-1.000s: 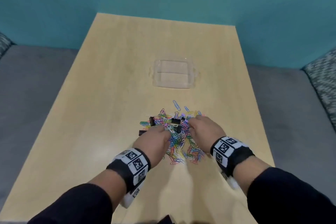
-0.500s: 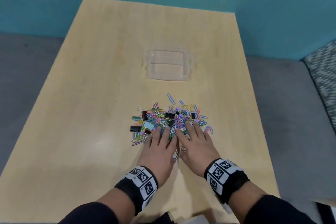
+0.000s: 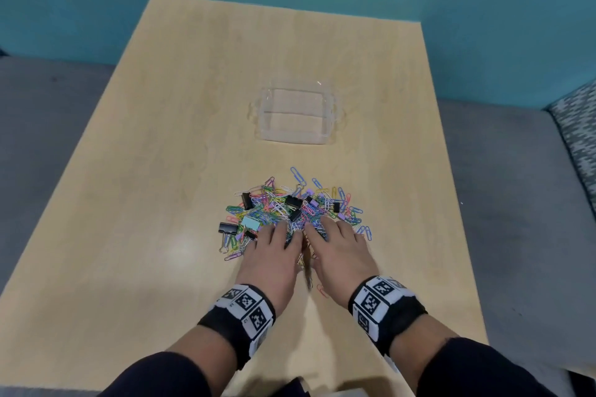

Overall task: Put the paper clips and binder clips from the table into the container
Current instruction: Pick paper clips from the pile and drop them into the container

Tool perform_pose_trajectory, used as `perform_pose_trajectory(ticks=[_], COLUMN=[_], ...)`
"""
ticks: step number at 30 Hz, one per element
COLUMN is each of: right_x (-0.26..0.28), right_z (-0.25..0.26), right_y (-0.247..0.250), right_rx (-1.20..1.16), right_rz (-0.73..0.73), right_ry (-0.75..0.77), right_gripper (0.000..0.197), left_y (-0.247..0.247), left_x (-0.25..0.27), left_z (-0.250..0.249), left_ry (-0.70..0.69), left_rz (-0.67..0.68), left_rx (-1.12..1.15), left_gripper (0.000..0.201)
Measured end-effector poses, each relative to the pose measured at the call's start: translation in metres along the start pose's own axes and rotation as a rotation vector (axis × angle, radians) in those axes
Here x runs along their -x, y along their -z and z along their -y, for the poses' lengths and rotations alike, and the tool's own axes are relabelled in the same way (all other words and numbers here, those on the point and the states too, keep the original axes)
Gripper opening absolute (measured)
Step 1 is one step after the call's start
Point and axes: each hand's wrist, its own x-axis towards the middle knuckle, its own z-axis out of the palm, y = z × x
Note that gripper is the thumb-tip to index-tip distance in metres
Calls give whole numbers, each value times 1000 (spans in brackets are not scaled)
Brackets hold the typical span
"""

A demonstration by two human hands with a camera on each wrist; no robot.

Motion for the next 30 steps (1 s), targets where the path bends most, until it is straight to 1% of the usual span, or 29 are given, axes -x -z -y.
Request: perform_pose_trajectory(ticks=[3, 5, 9, 10, 12, 13, 14, 16, 18, 19, 20, 22, 23, 25, 27, 28, 30], right_x=[-1, -1, -4, -5, -7, -8, -9, -13, -17, -19, -20, -23, -25, -27, -29, -31, -37], right_z=[-2, -2, -2, -4, -8, -10, -12, -17, -20, -21, -22, -26, -29, -35, -41, -43, -48], right_y=[8, 14, 25, 27, 30, 30, 30, 27, 25, 25, 26, 29, 32, 40, 51, 56, 68], right_rx=[30, 33, 4, -3, -16, -26, -46, -94, -143, -170, -202, -266, -305, -421, -520, -571, -698], right_rz=[52, 91, 86, 92, 118, 126, 131, 141, 148, 145, 145, 151, 163, 217, 294, 333, 383], right_ry=[38, 67, 98, 105, 114, 122, 129, 133, 110, 91, 68, 27, 14, -13, -36, -44, -73], right_gripper=[76, 76, 54, 52, 50, 50, 50, 48, 41, 35, 31, 21, 16, 11, 9, 10, 14], left_y=[-1, -2, 10, 13, 17, 18, 17, 15, 14, 14, 14, 16, 19, 26, 34, 39, 52], left_x=[-3, -5, -8, -8, -9, -10, -10, -13, -17, -18, -19, -21, -23, -23, -23, -24, -29], left_z=[3, 6, 9, 10, 11, 12, 13, 15, 17, 18, 19, 19, 21, 26, 31, 34, 41], left_ry=[-15, -30, -62, -64, -55, -49, -45, -44, -53, -47, -31, 47, 94, 140, 144, 152, 213], left_rz=[11, 34, 92, 98, 70, 48, 36, 23, 13, 6, -2, -30, -22, -14, -6, 5, 50], left_rx=[15, 18, 37, 41, 46, 64, 83, 109, 139, 157, 179, 273, 329, 438, 573, 635, 815], left_gripper=[59, 63, 68, 62, 39, 32, 30, 35, 43, 44, 40, 15, 6, 10, 13, 16, 20])
